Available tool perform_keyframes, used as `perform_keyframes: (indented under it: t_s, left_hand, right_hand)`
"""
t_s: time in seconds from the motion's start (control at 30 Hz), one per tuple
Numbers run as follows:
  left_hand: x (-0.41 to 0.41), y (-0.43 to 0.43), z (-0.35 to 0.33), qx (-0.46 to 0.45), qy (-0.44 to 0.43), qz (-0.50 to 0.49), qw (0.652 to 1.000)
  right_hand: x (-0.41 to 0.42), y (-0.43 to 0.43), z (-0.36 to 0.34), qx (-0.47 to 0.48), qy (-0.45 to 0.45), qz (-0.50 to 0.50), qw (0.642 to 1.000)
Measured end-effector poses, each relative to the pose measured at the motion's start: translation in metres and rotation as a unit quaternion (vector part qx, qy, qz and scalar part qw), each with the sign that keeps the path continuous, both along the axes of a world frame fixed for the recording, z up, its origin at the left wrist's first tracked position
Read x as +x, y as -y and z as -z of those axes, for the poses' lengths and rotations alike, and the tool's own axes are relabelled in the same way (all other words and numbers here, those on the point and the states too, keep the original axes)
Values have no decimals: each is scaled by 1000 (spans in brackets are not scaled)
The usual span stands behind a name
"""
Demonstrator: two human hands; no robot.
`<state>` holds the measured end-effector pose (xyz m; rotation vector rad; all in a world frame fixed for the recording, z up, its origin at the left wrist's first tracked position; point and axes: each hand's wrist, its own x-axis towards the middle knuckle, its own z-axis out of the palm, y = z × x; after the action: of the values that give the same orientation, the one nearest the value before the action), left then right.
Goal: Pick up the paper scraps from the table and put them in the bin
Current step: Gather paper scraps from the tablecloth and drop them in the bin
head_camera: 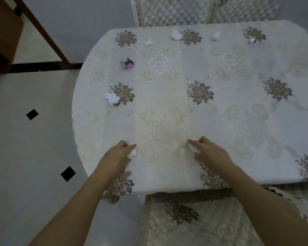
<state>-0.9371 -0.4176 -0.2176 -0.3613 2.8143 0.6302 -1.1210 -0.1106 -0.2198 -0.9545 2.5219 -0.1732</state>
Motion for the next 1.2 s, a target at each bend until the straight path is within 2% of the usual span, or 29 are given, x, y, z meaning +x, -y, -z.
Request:
perform_keyframes:
  t_s: [0.2, 0.43, 0.73, 0.97, 1.2]
  left_hand:
    - [-5, -8, 8, 32, -52, -34, 998]
    - [-10, -26, -1, 117, -98, -156, 976]
    - [-18, -55, -67, 229, -154, -217, 936]
    - [-18, -67, -112, 234, -212, -211, 925]
    - [-17, -89, -150, 237, -237, -185, 924]
  right_hand:
    - [16, -2, 7, -89, 14, 106, 990]
    - [31, 2, -1, -190, 58, 229, 953]
    - [50, 24, -71, -270, 14, 250, 930]
    - [66, 30, -124, -355, -10, 275, 894]
    - [83, 16, -155, -378, -51, 289, 878]
